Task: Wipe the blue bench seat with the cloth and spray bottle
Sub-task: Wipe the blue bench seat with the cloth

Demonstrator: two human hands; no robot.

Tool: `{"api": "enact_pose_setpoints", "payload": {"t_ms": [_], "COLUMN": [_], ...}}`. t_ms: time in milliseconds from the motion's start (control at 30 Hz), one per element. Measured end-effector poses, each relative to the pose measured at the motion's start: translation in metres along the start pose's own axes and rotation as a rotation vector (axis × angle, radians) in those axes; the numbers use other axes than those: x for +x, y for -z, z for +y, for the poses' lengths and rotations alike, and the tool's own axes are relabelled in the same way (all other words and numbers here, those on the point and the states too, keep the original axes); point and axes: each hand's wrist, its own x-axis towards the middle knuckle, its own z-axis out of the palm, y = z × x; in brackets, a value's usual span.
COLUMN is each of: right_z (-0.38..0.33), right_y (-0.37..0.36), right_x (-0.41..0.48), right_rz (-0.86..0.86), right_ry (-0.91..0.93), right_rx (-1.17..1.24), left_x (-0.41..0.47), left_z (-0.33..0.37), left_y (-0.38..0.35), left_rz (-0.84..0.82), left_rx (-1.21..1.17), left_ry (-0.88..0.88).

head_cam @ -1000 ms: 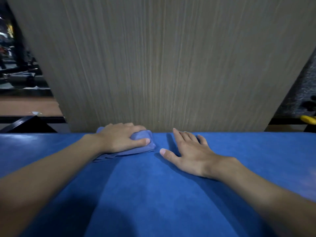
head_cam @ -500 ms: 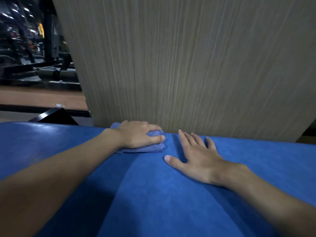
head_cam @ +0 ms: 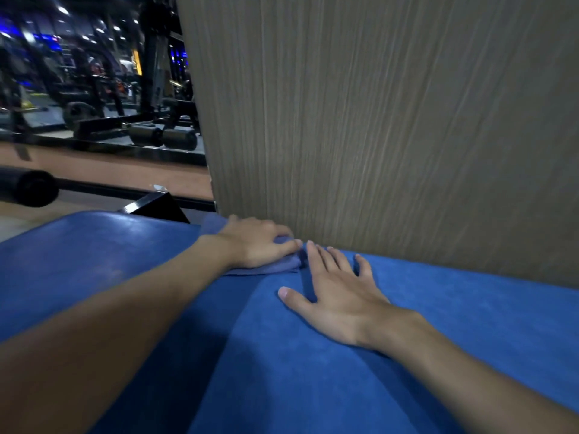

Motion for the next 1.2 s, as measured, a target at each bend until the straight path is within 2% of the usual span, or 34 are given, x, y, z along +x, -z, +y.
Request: {"api": "enact_pose_setpoints", "payload": {"t_ms": [100, 267, 400, 500, 667, 833, 1000, 1200], "right_z": [-0.001, -0.008, -0.039, -0.059, -0.060, -0.064, -0.100, -0.171], "right_y": [0.002, 0.009, 0.009, -0.002, -0.007, -0.004, 0.000, -0.018], "right_x": [-0.001, 0.003, 0.019, 0.027, 0.028, 0.029, 0.041, 0.075], "right_rz": [-0.006, -0.052, -0.045, -0.075, -0.027, -0.047, 0.015, -0.026], "right_ry": [-0.003, -0.019, 0.095, 0.127, 0.117, 0.093, 0.205, 0.326], "right_rx": [0.001, -0.050, -0.017, 0.006, 0.007, -0.028, 0.007, 0.073], "left_x": [0.002, -0.012, -0.026, -0.026, -0.010, -0.020, -0.027, -0.043], "left_z": [0.003, -0.044, -0.105, -0.111, -0.062, -0.096, -0.146, -0.198], "left_y": [0.000, 0.004, 0.010, 0.011, 0.005, 0.008, 0.013, 0.026], "left_rz": [-0.025, -0.018, 0.009, 0.028, -0.003, 0.017, 0.039, 0.027], "left_rx": [-0.048, -0.045, -0.024, -0.003, -0.005, -0.083, -0.065, -0.065], "left_ry": [-0.024, -0.015, 0.121, 0.217, 0.092, 0.067, 0.171, 0.328]}}
